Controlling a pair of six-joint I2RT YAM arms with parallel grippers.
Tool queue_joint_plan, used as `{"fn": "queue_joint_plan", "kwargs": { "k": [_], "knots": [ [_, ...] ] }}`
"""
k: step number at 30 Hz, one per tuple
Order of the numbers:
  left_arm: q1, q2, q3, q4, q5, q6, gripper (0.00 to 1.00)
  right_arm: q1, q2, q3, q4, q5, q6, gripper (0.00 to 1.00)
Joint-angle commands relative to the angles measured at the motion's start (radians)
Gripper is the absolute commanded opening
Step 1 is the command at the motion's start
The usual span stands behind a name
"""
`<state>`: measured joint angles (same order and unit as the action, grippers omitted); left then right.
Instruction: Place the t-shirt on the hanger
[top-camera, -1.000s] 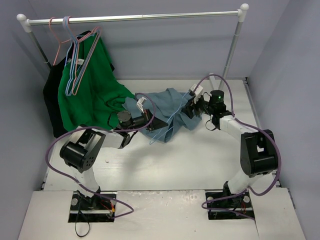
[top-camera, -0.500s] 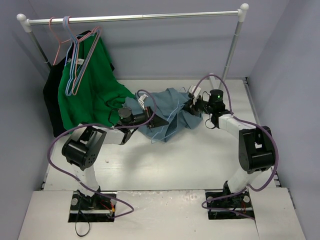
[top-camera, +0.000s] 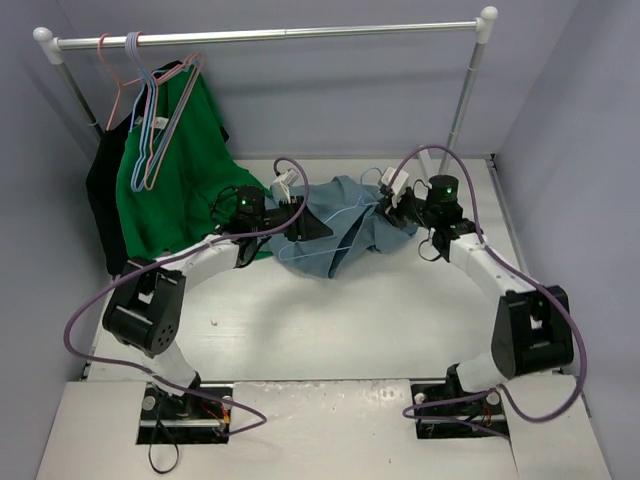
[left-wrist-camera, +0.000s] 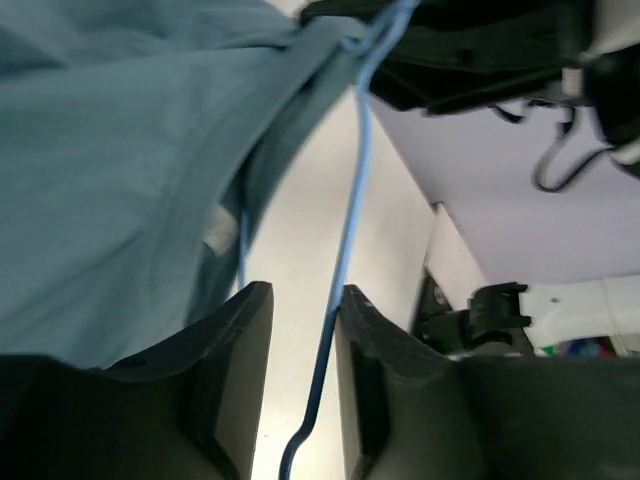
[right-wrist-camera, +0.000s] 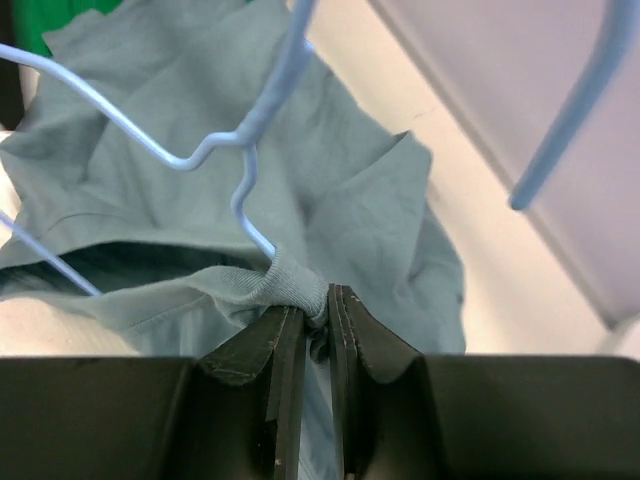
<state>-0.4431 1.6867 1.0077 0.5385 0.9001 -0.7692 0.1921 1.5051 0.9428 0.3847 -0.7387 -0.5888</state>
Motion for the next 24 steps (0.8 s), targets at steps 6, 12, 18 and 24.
{"fn": "queue_joint_plan", "kwargs": {
  "k": [6, 12, 18, 24],
  "knots": [
    [-0.005, -0.133, 0.233, -0.578, -0.323, 0.352, 0.50, 0.027, -0.195, 0.114, -0.161, 0.113, -0.071, 0.00],
    [-0.005, -0.179, 0.391, -0.708, -0.564, 0.400, 0.61, 0.029, -0.224, 0.091, -0.240, 0.180, -0.100, 0.00],
    [-0.037, -0.251, 0.456, -0.736, -0.737, 0.403, 0.63, 0.033, -0.235, 0.077, -0.225, 0.252, -0.057, 0.00],
    [-0.082, -0.283, 0.437, -0.767, -0.810, 0.442, 0.65, 0.041, -0.238, 0.076, -0.210, 0.256, -0.040, 0.00]
  ]
}}
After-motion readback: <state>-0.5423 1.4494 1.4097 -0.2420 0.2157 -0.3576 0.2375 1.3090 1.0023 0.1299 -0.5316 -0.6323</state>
